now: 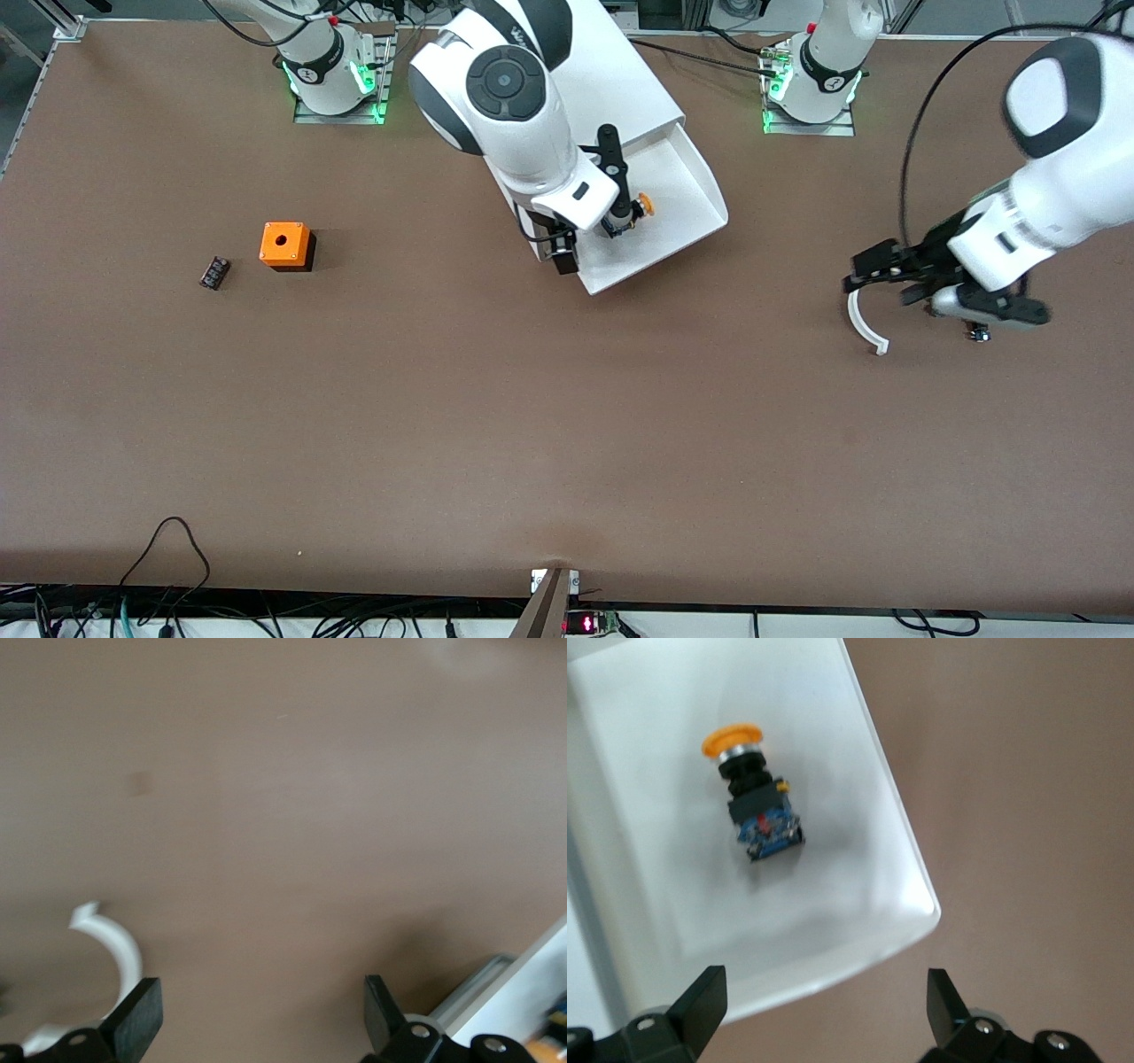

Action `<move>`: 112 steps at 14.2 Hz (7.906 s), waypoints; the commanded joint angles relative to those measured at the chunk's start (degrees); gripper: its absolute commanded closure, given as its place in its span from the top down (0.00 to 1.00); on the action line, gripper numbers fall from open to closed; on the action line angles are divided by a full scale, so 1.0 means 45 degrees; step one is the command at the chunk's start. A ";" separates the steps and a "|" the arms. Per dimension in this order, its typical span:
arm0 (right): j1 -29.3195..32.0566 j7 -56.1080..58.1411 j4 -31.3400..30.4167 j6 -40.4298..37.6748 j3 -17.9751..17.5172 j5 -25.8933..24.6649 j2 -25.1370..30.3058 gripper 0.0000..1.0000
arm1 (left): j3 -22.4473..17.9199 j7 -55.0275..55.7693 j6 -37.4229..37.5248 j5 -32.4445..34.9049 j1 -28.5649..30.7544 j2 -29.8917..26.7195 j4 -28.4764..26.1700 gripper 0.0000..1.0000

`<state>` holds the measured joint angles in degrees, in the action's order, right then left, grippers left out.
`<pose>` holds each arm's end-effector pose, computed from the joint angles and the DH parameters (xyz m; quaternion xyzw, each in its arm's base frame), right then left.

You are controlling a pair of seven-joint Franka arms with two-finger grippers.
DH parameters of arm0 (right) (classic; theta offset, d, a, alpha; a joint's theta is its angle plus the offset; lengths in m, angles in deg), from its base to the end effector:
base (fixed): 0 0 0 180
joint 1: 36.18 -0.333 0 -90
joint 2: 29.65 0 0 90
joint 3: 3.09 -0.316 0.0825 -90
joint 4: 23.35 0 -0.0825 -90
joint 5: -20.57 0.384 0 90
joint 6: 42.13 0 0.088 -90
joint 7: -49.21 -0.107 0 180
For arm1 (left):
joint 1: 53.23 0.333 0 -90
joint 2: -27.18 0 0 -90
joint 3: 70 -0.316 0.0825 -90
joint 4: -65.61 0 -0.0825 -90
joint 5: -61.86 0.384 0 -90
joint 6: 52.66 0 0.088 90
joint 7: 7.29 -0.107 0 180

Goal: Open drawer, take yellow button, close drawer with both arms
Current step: 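Grasp the orange-capped button inside the drawer with the right gripper, then lift the button out and carry it toward the orange box, then lower the button onto the table beside the orange box, open gripper, then withdraw the right gripper while the left gripper reaches the drawer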

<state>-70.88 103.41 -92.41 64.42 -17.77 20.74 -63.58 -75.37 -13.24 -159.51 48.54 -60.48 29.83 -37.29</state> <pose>0.5106 0.5223 0.4519 -0.6352 -0.7680 -0.0431 0.0697 0.5791 -0.0376 0.5184 0.9933 -0.0356 0.0153 0.1088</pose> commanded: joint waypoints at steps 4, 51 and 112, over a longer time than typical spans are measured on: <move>-0.1212 0.1159 0.0503 0.1184 0.0528 0.0120 -0.0936 1.00 | 0.0080 0.0404 0.2925 0.4145 -0.0205 -0.0647 0.1362 1.00; -0.1296 -0.6997 -0.1543 0.1106 0.3282 -0.0135 0.2285 0.29 | 0.0100 0.1129 0.3628 0.3527 -0.0088 -0.0256 0.2143 1.00; 0.6169 -1.2533 -0.2427 -0.4441 0.1193 -0.2314 0.4199 1.00 | 0.0237 0.1167 0.3940 0.3041 -0.0166 0.0484 0.2553 1.00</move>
<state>-42.23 47.60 -105.71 46.75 -12.34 15.44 -45.25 -74.43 -8.34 -143.81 64.35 -61.06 29.14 -28.47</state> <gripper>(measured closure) 0.000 0.000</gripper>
